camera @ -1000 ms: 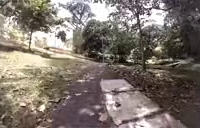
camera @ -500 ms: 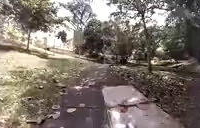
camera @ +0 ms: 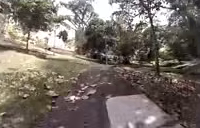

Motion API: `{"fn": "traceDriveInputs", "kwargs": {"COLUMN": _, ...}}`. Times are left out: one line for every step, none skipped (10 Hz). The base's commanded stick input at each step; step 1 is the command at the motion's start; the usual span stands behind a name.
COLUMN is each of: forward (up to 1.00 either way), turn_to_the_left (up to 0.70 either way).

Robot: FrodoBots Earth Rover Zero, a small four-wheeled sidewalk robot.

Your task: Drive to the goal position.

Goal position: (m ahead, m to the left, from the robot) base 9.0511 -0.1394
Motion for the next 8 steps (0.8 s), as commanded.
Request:
{"fn": "traceDriveInputs", "kwargs": {"forward": 1.00, "turn_to_the_left": 0.00}}
{"fn": "traceDriveInputs", "kwargs": {"forward": 1.00, "turn_to_the_left": 0.00}}
{"fn": "traceDriveInputs", "kwargs": {"forward": 1.00, "turn_to_the_left": 0.00}}
{"fn": "traceDriveInputs", "kwargs": {"forward": 1.00, "turn_to_the_left": 0.00}}
{"fn": "traceDriveInputs", "kwargs": {"forward": 1.00, "turn_to_the_left": 0.00}}
{"fn": "traceDriveInputs", "kwargs": {"forward": 1.00, "turn_to_the_left": 0.00}}
{"fn": "traceDriveInputs", "kwargs": {"forward": 1.00, "turn_to_the_left": 0.00}}
{"fn": "traceDriveInputs", "kwargs": {"forward": 1.00, "turn_to_the_left": 0.00}}
